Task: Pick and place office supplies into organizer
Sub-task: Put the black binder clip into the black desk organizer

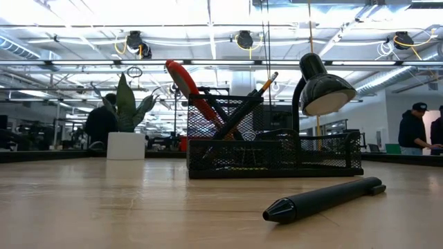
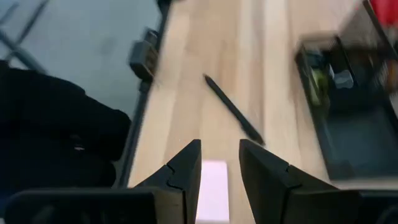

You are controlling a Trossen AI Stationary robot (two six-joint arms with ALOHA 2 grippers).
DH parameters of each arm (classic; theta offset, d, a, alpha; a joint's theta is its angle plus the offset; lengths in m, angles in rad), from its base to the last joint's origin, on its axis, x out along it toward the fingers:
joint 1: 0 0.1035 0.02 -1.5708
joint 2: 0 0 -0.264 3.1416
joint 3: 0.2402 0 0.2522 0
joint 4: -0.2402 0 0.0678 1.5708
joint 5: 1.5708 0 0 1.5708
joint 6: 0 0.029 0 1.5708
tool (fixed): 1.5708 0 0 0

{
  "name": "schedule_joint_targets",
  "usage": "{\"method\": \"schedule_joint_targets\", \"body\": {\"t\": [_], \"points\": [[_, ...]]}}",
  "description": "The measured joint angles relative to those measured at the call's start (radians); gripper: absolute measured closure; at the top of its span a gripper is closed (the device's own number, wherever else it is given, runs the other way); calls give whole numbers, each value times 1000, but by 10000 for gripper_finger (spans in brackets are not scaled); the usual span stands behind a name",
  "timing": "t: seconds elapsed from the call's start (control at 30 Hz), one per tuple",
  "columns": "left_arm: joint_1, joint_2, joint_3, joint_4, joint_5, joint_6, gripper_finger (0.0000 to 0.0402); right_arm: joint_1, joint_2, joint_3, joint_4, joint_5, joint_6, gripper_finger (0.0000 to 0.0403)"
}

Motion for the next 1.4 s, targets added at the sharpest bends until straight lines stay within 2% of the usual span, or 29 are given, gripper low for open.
{"method": "schedule_joint_targets", "body": {"t": [0.2,0.4,0.53,0.67,1.03,1.2,1.4], "points": [[0,0,0,0,0,0,314,-14,0,0,-76,-1,302,303],[0,0,0,-1,1,2,314,-13,1,0,-97,-1,424,303],[0,0,0,-4,2,4,314,-14,31,0,-120,-6,442,303],[0,0,0,-24,2,4,314,-20,87,0,-117,-80,469,303],[0,0,0,-33,8,1,314,-36,257,0,-187,-146,636,303],[0,0,0,-33,13,3,314,-59,278,-1,-269,-159,647,303],[0,0,0,-33,18,0,314,-74,278,-1,-244,-188,646,303]]}}
